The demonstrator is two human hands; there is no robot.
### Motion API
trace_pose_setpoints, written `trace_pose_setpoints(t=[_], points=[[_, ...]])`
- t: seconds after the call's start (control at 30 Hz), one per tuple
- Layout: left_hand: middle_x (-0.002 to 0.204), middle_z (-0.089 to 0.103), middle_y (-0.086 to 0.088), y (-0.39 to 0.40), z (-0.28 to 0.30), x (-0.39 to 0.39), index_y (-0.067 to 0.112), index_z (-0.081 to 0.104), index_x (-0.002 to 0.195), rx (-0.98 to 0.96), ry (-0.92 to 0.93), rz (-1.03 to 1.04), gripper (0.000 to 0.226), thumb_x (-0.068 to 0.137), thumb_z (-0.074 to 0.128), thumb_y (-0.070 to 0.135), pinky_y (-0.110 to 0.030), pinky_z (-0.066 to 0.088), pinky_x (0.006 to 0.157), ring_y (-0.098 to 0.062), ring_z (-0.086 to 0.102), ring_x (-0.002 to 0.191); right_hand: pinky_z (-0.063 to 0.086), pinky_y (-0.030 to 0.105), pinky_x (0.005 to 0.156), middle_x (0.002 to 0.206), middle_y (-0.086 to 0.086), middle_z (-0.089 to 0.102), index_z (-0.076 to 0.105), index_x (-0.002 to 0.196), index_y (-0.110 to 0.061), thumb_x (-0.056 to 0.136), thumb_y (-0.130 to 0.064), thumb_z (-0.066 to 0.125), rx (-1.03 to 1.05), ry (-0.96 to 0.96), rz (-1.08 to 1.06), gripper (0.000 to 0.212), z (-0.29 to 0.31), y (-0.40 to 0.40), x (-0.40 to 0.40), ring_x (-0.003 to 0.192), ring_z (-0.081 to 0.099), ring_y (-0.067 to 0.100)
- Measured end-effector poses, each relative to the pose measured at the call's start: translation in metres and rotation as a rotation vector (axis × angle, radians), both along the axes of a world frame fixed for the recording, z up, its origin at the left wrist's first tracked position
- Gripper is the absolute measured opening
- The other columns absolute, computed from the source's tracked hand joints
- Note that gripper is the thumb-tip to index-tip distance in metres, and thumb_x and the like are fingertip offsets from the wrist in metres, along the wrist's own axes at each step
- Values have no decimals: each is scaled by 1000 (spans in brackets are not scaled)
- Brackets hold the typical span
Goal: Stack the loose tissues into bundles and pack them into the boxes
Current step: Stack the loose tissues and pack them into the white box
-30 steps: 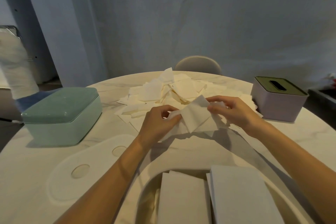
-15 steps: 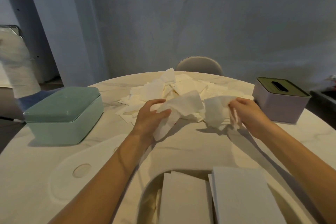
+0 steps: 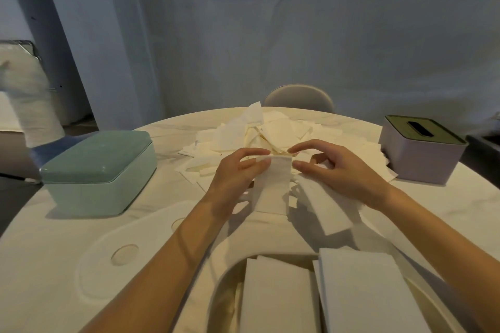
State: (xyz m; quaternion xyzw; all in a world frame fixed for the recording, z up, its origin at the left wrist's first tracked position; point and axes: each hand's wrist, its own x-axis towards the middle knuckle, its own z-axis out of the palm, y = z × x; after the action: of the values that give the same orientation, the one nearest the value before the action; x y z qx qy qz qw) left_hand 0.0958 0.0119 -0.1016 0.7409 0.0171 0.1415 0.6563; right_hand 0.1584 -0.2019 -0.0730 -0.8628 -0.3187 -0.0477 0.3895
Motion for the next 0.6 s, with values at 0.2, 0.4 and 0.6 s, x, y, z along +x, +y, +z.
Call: trace_pose_setpoints(t=[0.2,0.4,0.6], points=[[111,72,9,-6,1,-3,27,67,118,96,-85,-19,30,91,77,32,-12,55,67,-12,71,98,42,6,66,103,-24,66,73,106,-37,89,-48,68,90,-111,-59,21,-9,5,-1,88,60,1],[106,70,16,-6,0,-2,32,67,111,182,-163,35,23,91,75,39,-10,55,71,-4,68,93,41,-1,67,98,-26,67,76,102,-36,91,-43,69,130,-118,-60,15,-3,3,-1,91,57,-11],[113,69,9,-4,2,1,23,64,111,92,-81,85,27,96,66,45,-13,54,79,-13,66,103,46,21,84,103,-19,70,75,104,-34,88,-58,54,184,57,-45,36,6,-1,-4,99,62,9]])
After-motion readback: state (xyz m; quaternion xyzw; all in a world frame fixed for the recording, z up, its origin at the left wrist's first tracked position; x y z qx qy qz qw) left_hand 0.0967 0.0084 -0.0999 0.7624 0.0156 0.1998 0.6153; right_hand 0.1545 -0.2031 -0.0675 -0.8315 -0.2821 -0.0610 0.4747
